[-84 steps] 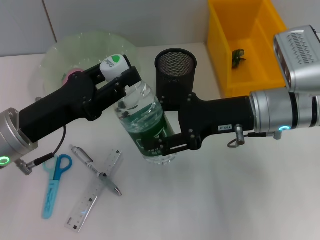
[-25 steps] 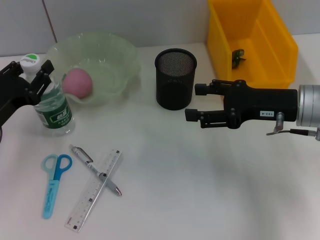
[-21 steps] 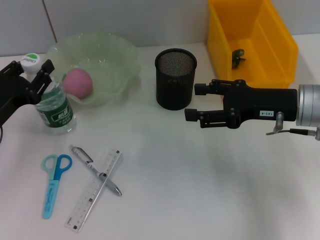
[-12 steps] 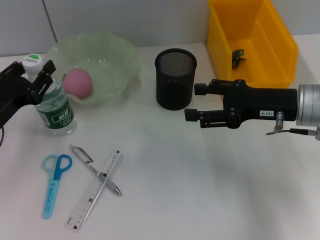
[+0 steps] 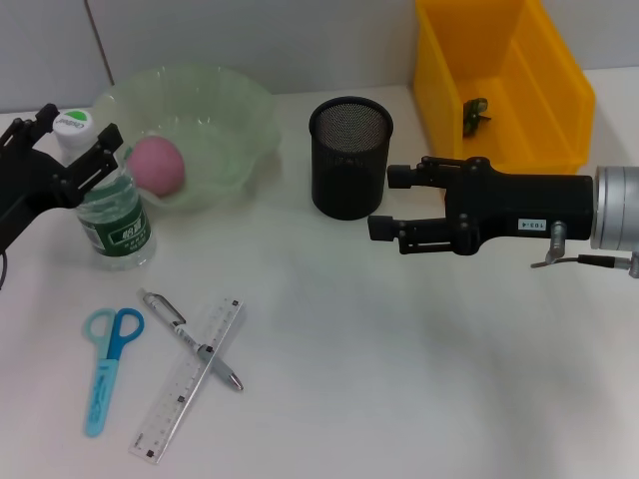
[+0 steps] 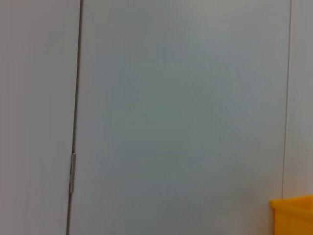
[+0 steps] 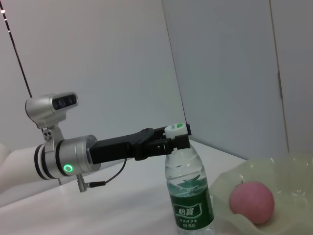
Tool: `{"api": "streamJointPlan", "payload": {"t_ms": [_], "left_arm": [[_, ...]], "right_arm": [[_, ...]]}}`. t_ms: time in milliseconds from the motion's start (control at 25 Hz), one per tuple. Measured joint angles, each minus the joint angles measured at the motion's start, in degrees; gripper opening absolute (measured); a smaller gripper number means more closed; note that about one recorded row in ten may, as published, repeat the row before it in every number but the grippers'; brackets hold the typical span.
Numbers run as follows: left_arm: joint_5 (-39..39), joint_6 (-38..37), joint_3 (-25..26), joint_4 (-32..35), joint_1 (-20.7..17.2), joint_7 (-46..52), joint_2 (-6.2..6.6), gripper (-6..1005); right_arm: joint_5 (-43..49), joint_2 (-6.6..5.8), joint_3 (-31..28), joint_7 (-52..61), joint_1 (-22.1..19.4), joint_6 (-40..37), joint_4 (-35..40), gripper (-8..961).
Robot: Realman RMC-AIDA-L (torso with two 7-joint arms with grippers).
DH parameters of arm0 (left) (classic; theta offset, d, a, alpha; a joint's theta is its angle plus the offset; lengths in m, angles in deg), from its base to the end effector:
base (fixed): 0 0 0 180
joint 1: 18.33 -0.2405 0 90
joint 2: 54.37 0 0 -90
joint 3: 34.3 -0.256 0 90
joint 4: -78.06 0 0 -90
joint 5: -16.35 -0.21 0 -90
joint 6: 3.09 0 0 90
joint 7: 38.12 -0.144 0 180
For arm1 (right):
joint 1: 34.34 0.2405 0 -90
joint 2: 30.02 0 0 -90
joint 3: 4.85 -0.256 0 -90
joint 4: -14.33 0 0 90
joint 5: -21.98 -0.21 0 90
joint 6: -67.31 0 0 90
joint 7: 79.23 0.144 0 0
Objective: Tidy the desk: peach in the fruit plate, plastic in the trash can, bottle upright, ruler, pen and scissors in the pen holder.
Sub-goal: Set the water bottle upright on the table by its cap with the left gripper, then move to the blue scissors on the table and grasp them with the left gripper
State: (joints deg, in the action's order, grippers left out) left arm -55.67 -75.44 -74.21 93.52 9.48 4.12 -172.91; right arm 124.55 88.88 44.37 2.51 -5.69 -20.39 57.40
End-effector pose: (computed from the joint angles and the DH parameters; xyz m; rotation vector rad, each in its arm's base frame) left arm -0.3007 0.3505 0.0063 -1.9960 -0.5001 -0.8844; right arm 0.2344 0.3400 0.0083 -2.7020 0.5247 0.8067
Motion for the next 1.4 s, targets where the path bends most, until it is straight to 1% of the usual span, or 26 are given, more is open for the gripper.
{"api": "streamJointPlan", "payload": {"t_ms": [40,280,400,520,640,720,840,920,960,1040,1120,1160,1200,1240,1280,1400], "left_arm": [[0.0,0.0,0.1,0.0,0.0,0.0,0.02,740],[-0.1,-1.0,0.2,1.1,-1.0,2.0,0.29,834],[-0.5,-3.5,-0.4,3.8,-2.9,5.5,0.43,838],[-1.1,-6.9,-1.3,7.7,-5.8,10.0,0.60,843],[-3.1,-10.6,-2.7,12.0,-8.8,17.5,1.32,847],[-5.1,-14.4,-3.4,13.7,-10.4,21.2,2.33,850],[-9.1,-21.5,-3.6,14.2,-11.2,23.8,3.59,845],[-12.3,-24.3,-3.7,14.6,-11.1,25.5,3.92,842],[-15.0,-25.6,-3.9,15.2,-10.8,26.6,3.85,841],[-18.8,-26.3,-4.6,16.7,-10.3,27.5,3.08,840],[-18.8,-26.3,-4.6,16.7,-10.3,27.5,3.08,839],[-20.7,-26.3,-5.1,17.7,-10.0,27.6,2.38,838],[-24.9,-26.1,-6.3,19.9,-9.4,27.7,0.81,838],[-26.2,-26.0,-6.6,20.3,-9.2,27.8,0.50,837],[-27.2,-25.8,-6.9,20.4,-8.9,28.0,0.28,837],[-28.4,-25.4,-7.2,20.6,-8.1,29.5,0.20,835]], "right_arm": [[0.0,0.00,0.0,0.0,0.0,0.0,0.0,825],[0.0,0.00,0.0,0.0,0.0,0.3,0.0,825],[0.0,0.00,-0.1,0.0,-0.1,0.3,0.0,825],[0.0,0.00,-0.1,0.0,-0.2,0.3,0.0,825],[-0.2,0.00,-0.2,0.0,-0.3,0.0,0.0,825],[-0.3,0.00,-0.1,0.0,-0.3,-0.1,0.0,825],[-0.4,0.01,0.0,0.0,-0.4,-0.1,0.0,825],[-0.4,0.00,0.0,0.0,-0.4,-0.1,0.0,825],[-0.4,0.01,0.0,0.0,-0.4,-0.3,0.0,825],[-0.4,0.06,0.0,0.0,-0.4,-0.7,0.0,825],[-0.4,0.09,0.0,-0.1,-0.4,-0.9,0.0,825],[-0.4,0.09,0.0,-0.1,-0.5,-1.1,0.0,825],[-0.4,0.09,0.0,-0.2,-0.5,-1.2,0.0,825],[-0.4,0.09,-0.1,-0.2,-0.5,-1.4,0.0,825],[-0.3,0.09,-0.1,-0.2,-0.6,-1.5,0.0,825],[-0.2,0.01,-0.1,-0.2,-1.0,-1.6,0.1,825]]}}
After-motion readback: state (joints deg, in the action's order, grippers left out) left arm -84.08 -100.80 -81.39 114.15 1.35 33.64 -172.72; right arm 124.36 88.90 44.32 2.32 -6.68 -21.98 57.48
